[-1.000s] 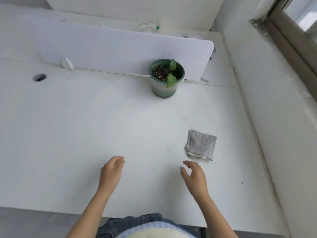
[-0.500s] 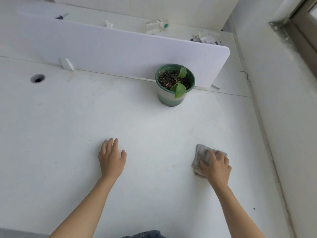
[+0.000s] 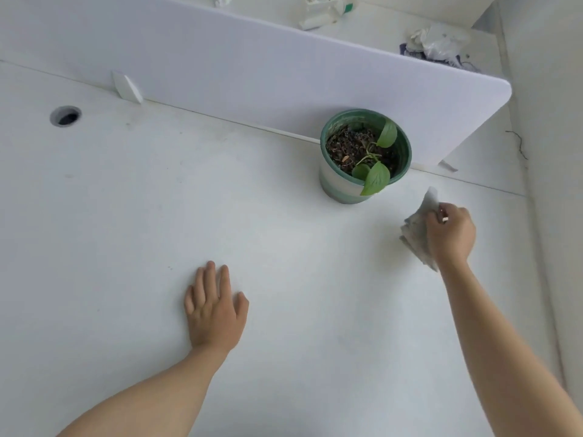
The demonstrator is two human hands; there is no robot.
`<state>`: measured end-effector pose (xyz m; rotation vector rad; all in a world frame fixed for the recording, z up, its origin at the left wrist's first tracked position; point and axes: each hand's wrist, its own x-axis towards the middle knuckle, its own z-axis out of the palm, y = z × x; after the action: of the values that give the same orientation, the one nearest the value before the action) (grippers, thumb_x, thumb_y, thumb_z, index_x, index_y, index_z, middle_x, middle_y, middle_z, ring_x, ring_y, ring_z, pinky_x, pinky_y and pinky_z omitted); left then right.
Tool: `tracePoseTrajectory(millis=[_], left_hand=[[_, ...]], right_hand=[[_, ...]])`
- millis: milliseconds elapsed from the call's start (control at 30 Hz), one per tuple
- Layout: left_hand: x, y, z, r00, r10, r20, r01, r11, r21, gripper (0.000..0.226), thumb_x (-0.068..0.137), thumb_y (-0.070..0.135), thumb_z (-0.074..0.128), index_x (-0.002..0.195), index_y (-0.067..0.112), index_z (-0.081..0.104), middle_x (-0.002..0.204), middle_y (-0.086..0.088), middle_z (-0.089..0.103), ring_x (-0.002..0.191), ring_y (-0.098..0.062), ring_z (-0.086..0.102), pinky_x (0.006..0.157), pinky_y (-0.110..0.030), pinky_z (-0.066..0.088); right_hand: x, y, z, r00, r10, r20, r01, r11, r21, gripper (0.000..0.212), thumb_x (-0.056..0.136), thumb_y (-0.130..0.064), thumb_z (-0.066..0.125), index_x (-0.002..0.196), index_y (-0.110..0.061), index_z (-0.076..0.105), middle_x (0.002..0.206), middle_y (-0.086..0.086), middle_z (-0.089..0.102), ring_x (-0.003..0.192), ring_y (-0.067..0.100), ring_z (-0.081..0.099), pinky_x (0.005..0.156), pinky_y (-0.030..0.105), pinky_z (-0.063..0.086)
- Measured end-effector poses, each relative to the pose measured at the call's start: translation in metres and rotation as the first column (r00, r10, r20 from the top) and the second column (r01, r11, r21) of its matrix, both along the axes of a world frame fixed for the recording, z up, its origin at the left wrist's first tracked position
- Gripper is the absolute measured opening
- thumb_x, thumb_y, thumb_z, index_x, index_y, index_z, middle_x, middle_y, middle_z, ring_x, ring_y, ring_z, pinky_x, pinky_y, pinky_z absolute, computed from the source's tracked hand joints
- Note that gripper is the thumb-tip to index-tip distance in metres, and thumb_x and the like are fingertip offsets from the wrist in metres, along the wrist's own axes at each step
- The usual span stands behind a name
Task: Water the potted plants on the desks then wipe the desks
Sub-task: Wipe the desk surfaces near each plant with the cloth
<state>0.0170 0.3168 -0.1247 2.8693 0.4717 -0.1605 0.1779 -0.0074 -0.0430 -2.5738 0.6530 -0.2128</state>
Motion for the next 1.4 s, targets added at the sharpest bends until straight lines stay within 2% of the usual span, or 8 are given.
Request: tracePoseTrajectory(millis=[167,433,633,800,967,1100,1167,1400], left_hand=[[0.000,0.001,-0.006,0.997,0.012,0.072,-0.016,0.999,0.047,0.053,0.075,0.033,0.035,0.120,0.007,0.045,0.125,-0.022,0.059,0.120,-0.030,0.036,0.093,-0.043,0.026],[0.001,0.001,-0.017,0.981,0.003,0.196,-0.026,0.993,0.116,0.054,0.075,0.033,0.036,0.122,0.008,0.043,0.125,-0.022,0.060,0.120,-0.030,0.037,0.094,-0.042,0.027],[0.001,-0.001,-0.016,0.974,0.013,0.225,-0.037,0.994,0.104,0.054,0.075,0.033,0.035,0.122,0.008,0.043,0.125,-0.022,0.059,0.120,-0.030,0.036,0.094,-0.043,0.027],[0.001,0.000,-0.014,0.981,0.015,0.195,-0.035,0.994,0.100,0.054,0.075,0.033,0.036,0.123,0.009,0.042,0.126,-0.021,0.060,0.121,-0.029,0.036,0.095,-0.043,0.027],[0.000,0.000,-0.012,0.988,-0.001,0.154,-0.012,0.996,0.088,0.055,0.074,0.035,0.037,0.123,0.010,0.043,0.131,-0.017,0.054,0.121,-0.028,0.037,0.099,-0.040,0.025],[-0.001,0.001,-0.015,0.986,0.016,0.163,-0.027,0.998,0.060,0.056,0.074,0.035,0.037,0.123,0.010,0.043,0.129,-0.017,0.057,0.122,-0.028,0.037,0.114,-0.028,-0.001],[0.000,0.001,-0.015,0.987,0.012,0.160,-0.024,0.997,0.076,0.056,0.074,0.035,0.037,0.123,0.010,0.043,0.126,-0.018,0.060,0.121,-0.028,0.037,0.113,-0.030,0.005],[0.001,0.002,-0.013,0.986,0.000,0.164,-0.017,0.995,0.103,0.056,0.073,0.035,0.037,0.122,0.009,0.043,0.124,-0.020,0.061,0.121,-0.028,0.037,0.095,-0.042,0.028]], right_hand=[[0.064,0.010,-0.040,0.927,0.258,-0.274,-0.300,0.946,-0.125,0.049,0.089,-0.043,0.041,0.130,-0.017,0.041,0.139,0.013,0.039,0.131,0.031,0.028,0.104,0.047,0.029],[0.026,0.045,-0.073,0.941,0.240,-0.237,-0.279,0.949,-0.145,0.058,0.081,-0.045,0.031,0.130,-0.016,0.044,0.149,0.013,0.026,0.140,0.027,0.015,0.109,0.044,0.020],[-0.047,0.116,-0.084,0.907,0.388,-0.164,-0.416,0.886,-0.207,0.051,0.080,-0.037,0.040,0.116,-0.007,0.061,0.123,0.029,0.056,0.119,0.044,0.047,0.086,0.049,0.047],[-0.019,0.180,-0.081,0.714,0.676,-0.181,-0.700,0.694,-0.168,0.045,0.081,-0.036,0.044,0.113,-0.010,0.063,0.117,0.026,0.061,0.113,0.044,0.055,0.086,0.045,0.051],[0.082,0.203,-0.068,0.686,0.649,-0.329,-0.709,0.698,-0.101,0.054,0.093,-0.037,0.032,0.143,-0.015,0.026,0.152,0.021,0.019,0.141,0.036,0.012,0.115,0.045,0.013],[0.110,0.221,-0.065,0.748,0.561,-0.356,-0.624,0.777,-0.086,0.055,0.094,-0.037,0.032,0.143,-0.014,0.022,0.153,0.022,0.011,0.142,0.037,0.005,0.117,0.044,0.007],[0.097,0.226,-0.068,0.749,0.574,-0.331,-0.631,0.771,-0.091,0.055,0.093,-0.038,0.031,0.142,-0.012,0.026,0.153,0.023,0.012,0.142,0.038,0.005,0.116,0.044,0.006],[-0.005,0.166,-0.079,0.439,0.851,-0.287,-0.897,0.398,-0.192,0.053,0.089,-0.045,0.033,0.125,-0.010,0.049,0.127,0.029,0.054,0.119,0.047,0.050,0.093,0.051,0.046]])
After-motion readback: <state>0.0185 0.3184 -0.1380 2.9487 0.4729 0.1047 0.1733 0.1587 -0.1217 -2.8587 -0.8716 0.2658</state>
